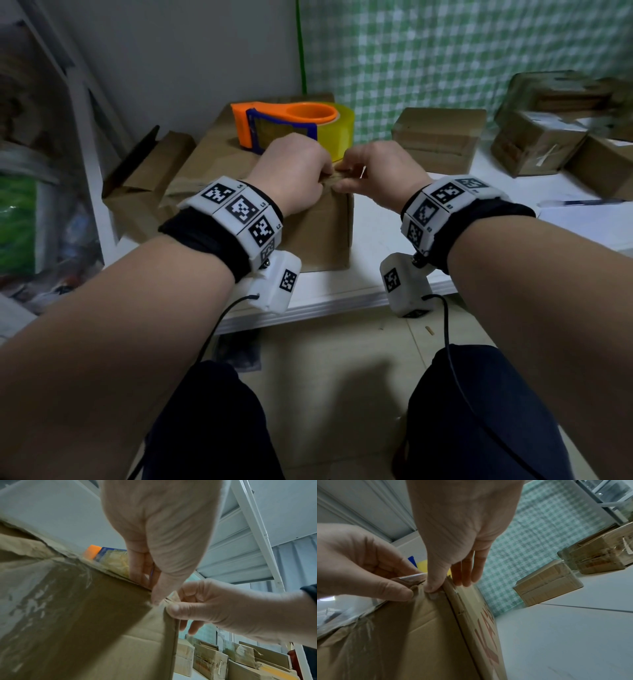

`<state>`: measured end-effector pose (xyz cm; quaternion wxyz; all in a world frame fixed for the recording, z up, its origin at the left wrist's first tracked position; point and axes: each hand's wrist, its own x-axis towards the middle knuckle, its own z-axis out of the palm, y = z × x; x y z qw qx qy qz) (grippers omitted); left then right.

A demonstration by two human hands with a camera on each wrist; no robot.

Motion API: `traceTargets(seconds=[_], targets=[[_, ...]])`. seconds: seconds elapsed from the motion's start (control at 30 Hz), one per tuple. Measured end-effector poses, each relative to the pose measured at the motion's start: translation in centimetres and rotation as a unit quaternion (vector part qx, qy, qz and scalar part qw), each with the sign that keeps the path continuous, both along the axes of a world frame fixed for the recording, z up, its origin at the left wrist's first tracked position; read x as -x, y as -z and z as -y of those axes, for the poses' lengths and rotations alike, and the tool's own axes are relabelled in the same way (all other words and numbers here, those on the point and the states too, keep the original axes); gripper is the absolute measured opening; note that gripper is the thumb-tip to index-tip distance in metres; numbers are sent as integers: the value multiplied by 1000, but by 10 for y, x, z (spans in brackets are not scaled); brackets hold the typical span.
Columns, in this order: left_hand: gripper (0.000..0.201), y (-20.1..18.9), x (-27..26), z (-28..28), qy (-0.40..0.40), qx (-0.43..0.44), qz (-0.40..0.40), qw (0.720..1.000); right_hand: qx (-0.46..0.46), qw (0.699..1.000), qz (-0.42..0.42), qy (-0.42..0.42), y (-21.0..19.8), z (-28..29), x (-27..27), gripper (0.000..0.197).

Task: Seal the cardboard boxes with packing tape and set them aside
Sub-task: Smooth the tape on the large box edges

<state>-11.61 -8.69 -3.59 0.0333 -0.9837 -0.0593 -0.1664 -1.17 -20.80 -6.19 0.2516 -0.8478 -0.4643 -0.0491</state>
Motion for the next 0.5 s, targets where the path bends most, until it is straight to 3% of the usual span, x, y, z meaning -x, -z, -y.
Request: traceTargets(seconds=[0.13, 0.23, 0.33, 0.5], targets=[[27, 3, -1, 3, 4, -7, 26, 1000, 20, 1000, 23, 7, -3, 1, 2, 33], [27, 0, -3, 8, -2, -14, 20, 1000, 56, 994, 97, 12, -8, 4, 2, 33], [23, -2, -6, 16, -18, -30, 10, 999, 44, 984, 171, 2, -10, 9, 5, 29], [17, -4, -17, 34, -21, -45, 10, 999, 22, 981, 194, -10, -9, 18, 3, 19]])
